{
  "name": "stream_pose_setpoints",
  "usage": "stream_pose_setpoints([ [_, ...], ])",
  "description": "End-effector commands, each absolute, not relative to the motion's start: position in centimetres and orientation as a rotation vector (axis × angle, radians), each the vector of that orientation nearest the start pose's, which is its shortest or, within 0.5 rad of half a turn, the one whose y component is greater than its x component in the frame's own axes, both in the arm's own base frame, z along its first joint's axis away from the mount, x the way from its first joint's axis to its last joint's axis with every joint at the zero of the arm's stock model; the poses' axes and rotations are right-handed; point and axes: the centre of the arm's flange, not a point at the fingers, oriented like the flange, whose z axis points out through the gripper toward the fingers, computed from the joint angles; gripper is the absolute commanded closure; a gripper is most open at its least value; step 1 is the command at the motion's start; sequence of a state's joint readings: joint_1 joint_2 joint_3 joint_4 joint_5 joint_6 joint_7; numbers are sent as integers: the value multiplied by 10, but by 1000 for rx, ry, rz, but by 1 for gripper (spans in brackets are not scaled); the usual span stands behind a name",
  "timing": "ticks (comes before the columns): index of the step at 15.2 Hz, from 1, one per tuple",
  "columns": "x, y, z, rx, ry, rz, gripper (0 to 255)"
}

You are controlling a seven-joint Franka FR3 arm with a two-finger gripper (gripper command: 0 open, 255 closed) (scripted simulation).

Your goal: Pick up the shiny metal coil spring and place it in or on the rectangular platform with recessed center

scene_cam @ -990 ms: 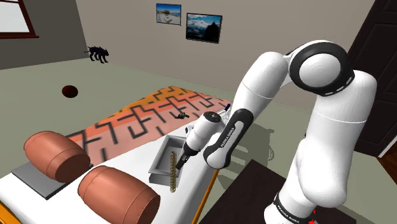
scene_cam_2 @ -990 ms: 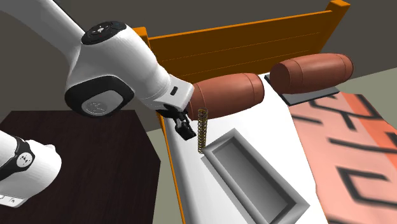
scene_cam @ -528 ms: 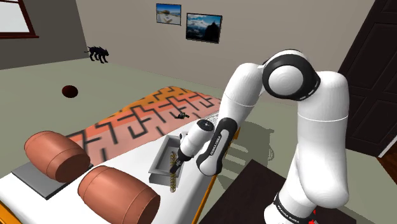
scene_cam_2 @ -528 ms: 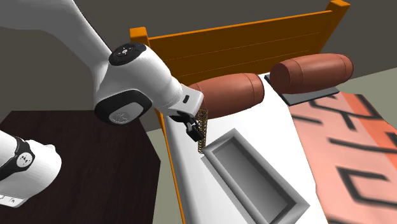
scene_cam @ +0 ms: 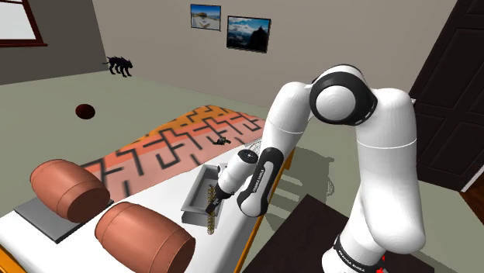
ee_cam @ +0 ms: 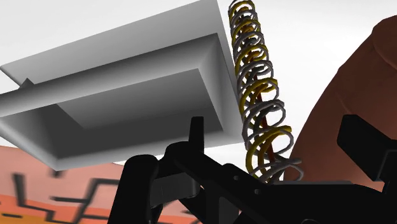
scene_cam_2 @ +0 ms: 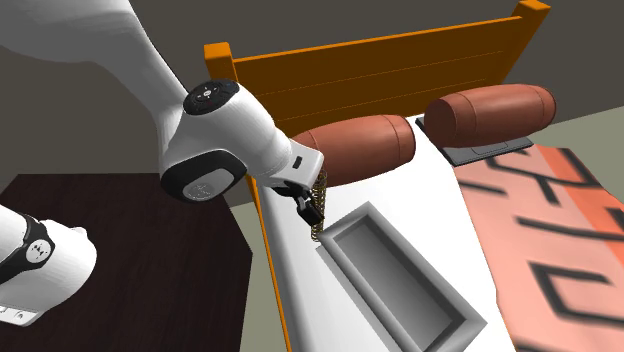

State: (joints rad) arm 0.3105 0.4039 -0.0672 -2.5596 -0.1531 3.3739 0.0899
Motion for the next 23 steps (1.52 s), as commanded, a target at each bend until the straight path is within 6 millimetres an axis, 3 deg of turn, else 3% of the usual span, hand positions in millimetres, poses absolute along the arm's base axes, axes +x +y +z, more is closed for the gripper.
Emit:
stream_pose_setpoints([
  [1, 454, 128, 165, -2992, -484, -624, 0],
  [2, 454, 128, 165, -2992, -484, -624, 0],
  [3, 454, 128, 165, -2992, -484, -624, 255],
  [12, 454, 128, 165, -2992, -484, -624, 255],
  [23, 454, 128, 223, -2992, -484, -624, 255],
])
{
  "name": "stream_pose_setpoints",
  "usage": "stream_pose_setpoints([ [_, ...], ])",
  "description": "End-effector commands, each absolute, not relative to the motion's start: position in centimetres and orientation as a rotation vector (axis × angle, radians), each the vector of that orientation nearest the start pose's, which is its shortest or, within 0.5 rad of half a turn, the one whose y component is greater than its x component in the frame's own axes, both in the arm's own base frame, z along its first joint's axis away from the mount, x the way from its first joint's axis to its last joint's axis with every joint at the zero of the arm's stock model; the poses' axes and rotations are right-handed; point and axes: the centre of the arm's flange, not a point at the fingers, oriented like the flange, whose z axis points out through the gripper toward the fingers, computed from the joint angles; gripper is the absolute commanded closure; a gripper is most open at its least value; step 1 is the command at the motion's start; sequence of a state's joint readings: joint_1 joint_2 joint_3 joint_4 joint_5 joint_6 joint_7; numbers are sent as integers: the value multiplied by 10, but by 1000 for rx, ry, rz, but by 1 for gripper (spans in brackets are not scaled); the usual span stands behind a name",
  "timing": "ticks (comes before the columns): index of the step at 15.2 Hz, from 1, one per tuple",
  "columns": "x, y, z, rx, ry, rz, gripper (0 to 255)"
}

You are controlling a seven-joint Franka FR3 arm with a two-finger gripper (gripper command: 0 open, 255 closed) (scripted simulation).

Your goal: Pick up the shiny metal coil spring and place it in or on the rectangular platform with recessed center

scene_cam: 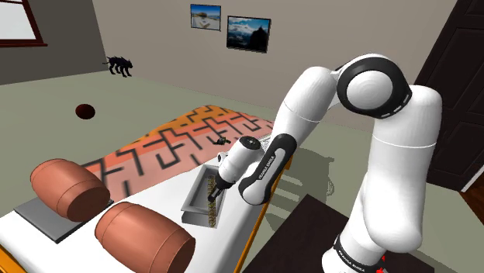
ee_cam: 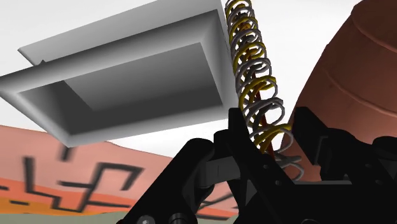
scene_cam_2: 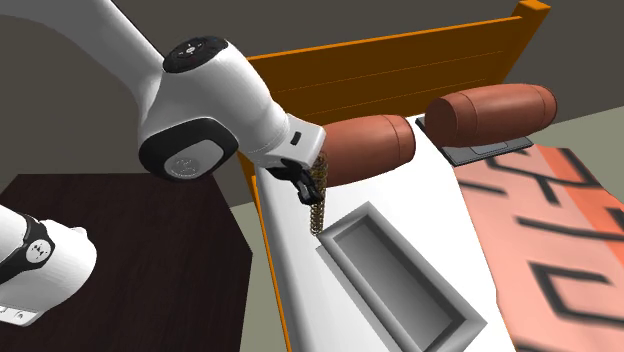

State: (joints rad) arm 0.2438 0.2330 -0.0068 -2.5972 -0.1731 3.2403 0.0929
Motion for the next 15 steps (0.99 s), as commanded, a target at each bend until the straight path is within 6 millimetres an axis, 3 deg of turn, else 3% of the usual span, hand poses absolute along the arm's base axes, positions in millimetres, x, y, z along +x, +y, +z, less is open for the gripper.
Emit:
stream_pose_setpoints([
  [1, 454, 128, 228, -2992, -484, -624, 255],
  [15, 454, 128, 302, -2992, -484, -624, 255],
])
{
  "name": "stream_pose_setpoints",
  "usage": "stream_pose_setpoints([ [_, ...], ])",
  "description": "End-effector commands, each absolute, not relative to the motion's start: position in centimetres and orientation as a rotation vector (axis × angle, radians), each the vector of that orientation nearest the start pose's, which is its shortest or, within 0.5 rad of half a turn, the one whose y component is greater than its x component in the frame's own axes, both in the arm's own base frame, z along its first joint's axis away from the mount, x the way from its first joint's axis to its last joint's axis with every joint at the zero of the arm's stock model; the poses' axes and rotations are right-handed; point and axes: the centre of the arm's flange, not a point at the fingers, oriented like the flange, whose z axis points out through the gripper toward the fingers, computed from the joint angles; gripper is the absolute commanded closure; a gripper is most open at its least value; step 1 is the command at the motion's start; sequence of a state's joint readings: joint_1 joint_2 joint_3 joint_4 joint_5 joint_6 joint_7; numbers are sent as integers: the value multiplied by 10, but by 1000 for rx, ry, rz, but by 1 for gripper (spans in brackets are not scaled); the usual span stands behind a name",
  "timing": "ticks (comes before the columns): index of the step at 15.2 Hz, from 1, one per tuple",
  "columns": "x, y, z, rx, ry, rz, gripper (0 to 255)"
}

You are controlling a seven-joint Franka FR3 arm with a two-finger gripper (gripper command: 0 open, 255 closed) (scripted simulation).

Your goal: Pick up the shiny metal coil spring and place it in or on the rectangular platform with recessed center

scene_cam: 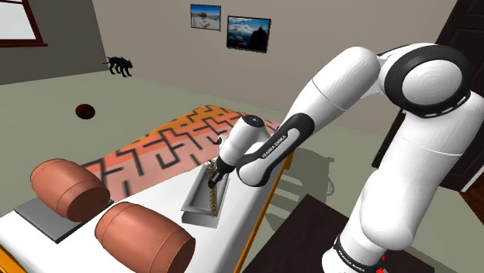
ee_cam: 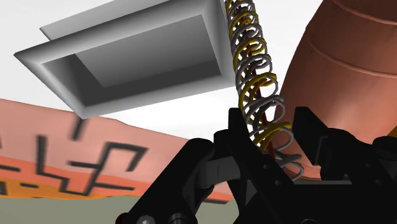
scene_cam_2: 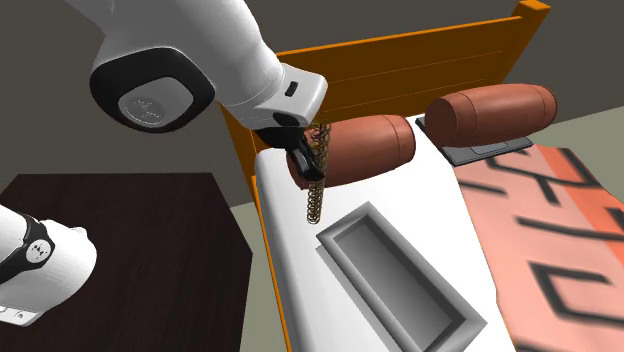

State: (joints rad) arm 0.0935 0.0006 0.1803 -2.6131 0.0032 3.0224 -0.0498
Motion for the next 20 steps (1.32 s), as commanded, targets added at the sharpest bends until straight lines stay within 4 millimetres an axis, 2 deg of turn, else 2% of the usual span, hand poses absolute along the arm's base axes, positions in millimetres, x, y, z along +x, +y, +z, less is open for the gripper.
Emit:
stream_pose_setpoints([
  [1, 454, 128, 307, -2992, -484, -624, 255],
  [7, 454, 128, 336, -2992, -484, -624, 255],
  [20, 586, 26, 376, -2992, -484, -624, 255],
])
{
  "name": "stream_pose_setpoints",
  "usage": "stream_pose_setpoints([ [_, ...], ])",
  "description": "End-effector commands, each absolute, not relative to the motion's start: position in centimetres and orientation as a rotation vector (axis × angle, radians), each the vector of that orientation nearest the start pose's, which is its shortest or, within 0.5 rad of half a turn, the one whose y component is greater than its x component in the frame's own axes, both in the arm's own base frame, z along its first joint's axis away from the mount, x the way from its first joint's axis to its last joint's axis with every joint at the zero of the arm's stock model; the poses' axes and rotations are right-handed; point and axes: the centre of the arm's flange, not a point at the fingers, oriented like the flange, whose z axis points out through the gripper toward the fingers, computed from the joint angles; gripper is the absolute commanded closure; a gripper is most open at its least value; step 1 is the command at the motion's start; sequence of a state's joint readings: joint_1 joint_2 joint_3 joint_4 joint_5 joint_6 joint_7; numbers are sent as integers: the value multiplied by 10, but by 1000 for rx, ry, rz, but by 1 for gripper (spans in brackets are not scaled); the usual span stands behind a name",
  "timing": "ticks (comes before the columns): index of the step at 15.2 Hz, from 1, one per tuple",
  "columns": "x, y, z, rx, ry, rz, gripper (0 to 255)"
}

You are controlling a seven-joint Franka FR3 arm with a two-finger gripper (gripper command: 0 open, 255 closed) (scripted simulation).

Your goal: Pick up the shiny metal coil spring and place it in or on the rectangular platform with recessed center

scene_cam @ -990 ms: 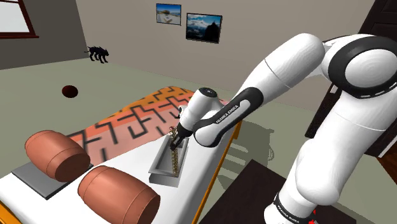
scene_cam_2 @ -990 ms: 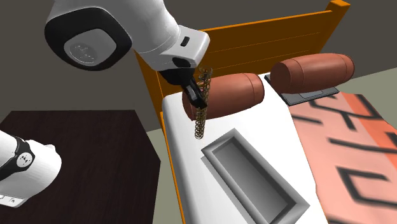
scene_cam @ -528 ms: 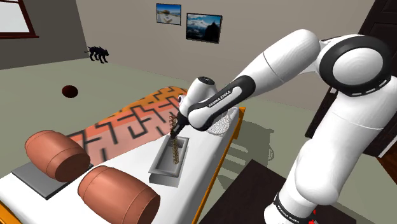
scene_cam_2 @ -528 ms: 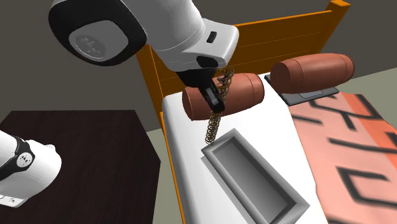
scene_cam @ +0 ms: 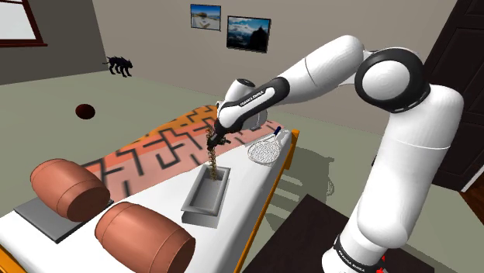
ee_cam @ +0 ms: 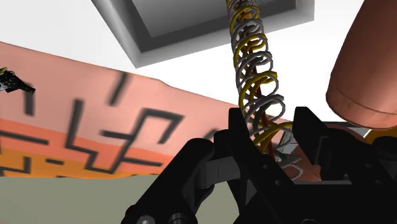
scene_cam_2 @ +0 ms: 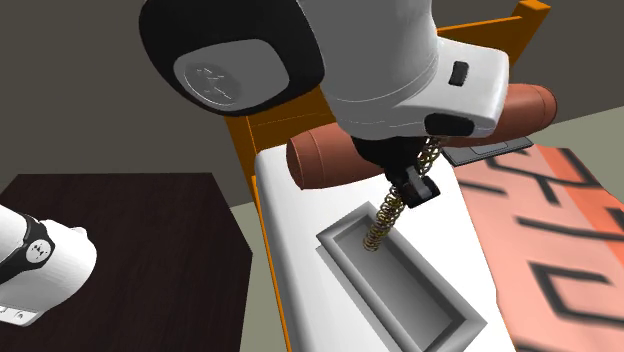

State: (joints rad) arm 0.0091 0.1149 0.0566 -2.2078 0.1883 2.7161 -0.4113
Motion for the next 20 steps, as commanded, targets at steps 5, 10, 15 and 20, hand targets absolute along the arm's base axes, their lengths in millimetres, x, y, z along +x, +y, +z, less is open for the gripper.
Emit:
stream_pose_setpoints([
  [5, 628, -8, 383, -2992, -484, -624, 255],
  [10, 628, -8, 357, -2992, -484, -624, 255],
  [15, 628, -8, 331, -2992, -484, -624, 255],
  [20, 628, -8, 304, -2992, -484, -624, 255],
])
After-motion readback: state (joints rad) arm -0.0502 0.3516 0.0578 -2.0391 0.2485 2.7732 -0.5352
